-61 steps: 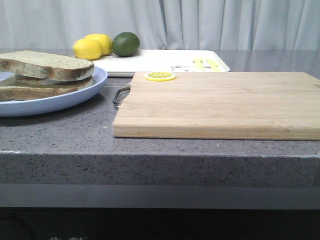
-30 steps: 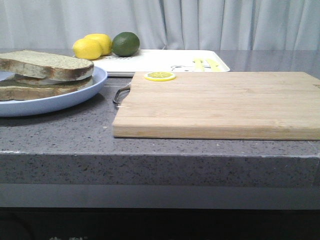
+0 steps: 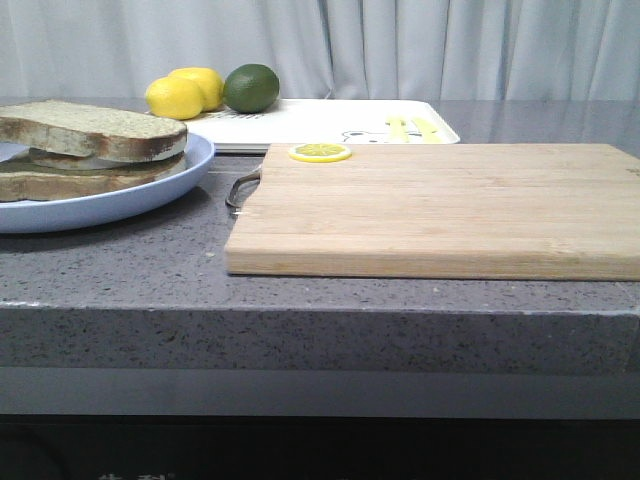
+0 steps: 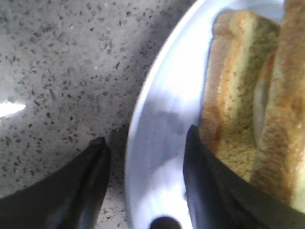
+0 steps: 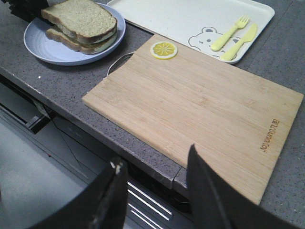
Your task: Place bread and move sandwich to tray
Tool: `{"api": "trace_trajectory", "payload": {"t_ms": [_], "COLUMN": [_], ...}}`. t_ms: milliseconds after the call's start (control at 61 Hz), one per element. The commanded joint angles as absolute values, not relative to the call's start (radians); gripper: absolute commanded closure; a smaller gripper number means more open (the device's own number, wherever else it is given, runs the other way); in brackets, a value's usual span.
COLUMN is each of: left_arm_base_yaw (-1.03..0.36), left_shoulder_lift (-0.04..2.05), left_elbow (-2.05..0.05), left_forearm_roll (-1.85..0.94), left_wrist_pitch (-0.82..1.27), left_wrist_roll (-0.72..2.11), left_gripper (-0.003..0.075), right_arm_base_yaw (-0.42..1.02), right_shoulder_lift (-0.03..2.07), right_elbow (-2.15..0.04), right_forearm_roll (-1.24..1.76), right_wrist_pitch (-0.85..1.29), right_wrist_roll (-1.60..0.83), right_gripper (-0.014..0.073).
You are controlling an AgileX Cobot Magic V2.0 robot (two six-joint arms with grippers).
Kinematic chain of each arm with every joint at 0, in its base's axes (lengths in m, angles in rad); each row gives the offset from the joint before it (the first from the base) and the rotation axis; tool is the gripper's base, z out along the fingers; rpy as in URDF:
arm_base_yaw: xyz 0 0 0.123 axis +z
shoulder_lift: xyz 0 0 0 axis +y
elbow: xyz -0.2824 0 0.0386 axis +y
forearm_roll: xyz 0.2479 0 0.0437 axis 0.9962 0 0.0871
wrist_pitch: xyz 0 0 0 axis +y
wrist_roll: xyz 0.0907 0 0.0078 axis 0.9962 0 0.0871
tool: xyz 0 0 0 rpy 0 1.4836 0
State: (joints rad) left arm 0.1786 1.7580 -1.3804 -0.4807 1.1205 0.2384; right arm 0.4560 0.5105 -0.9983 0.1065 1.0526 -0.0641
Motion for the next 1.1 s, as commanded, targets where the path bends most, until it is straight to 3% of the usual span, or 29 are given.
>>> {"api": "trace_trajectory", "payload": {"t_ms": [0,656,1083], "left_arm_base_yaw": [0.178,0.178,0.178], "left_shoulder_lift": [1.714,1.716,1.688], "left_elbow": [-1.412,-1.412,-1.545], "left_forearm_roll": [-0.526,-0.524,-0.572], "left_wrist_pitch": [1.107,1.104,1.179], "left_wrist_roll": [0.245,0.245,0.245], "left_gripper": [0.0376,0.0736,0.0741], "right_arm_base_yaw": [0.45,0.45,0.45], "right_shoulder_lift": [0.514,0.514,0.514], "right_elbow": [-1.02,-1.02,-1.02], "right_forearm_roll": [0.108,0.108,0.108], "right_wrist_pitch": [0.988,0.988,0.988], "right_wrist_roll": [-0.066,-0.066,-0.066], "right_gripper": [0.0264,0.0264,0.0264]}}
